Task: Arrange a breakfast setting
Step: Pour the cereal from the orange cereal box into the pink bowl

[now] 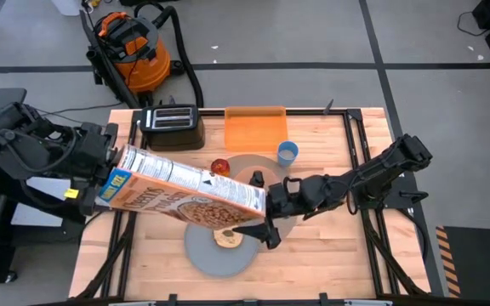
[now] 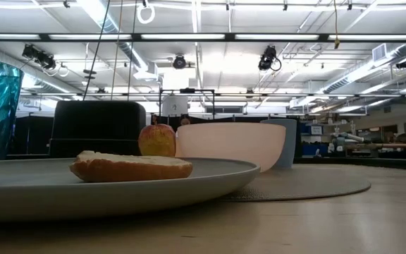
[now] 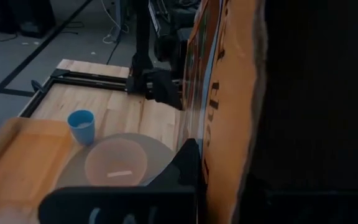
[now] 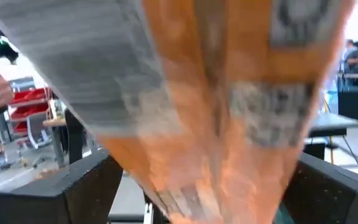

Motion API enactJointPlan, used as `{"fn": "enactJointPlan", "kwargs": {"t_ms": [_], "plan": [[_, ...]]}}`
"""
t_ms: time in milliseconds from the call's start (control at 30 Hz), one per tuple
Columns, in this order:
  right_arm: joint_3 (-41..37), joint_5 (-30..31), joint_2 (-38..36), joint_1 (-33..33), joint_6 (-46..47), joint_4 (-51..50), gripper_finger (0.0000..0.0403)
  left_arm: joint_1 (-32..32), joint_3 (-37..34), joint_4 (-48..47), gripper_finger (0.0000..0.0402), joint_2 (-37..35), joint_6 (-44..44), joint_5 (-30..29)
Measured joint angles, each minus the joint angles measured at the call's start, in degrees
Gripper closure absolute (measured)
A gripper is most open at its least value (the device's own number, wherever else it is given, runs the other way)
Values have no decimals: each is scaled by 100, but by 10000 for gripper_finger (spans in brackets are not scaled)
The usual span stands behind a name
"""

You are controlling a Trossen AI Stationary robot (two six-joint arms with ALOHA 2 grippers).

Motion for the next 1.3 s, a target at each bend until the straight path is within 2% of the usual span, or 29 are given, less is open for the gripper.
{"fn": "enactJointPlan", "kwargs": {"t_ms": [200,400,700,1000,1167,1300], "plan": [[2,59,4,-187,64,971,16,0,0,-20,399,13,28,-146],[5,591,4,-361,-108,1439,48,0,0,-5,399,11,23,-563],[4,281,2,-640,237,1640,86,337,0,58,395,127,30,-571],[4,198,2,-675,-61,1937,192,474,2,64,390,153,256,-532],[2,212,2,-675,-83,1948,199,474,2,61,366,157,373,-519],[2,215,-6,-643,-104,1942,199,476,0,63,320,101,388,-508]]}}
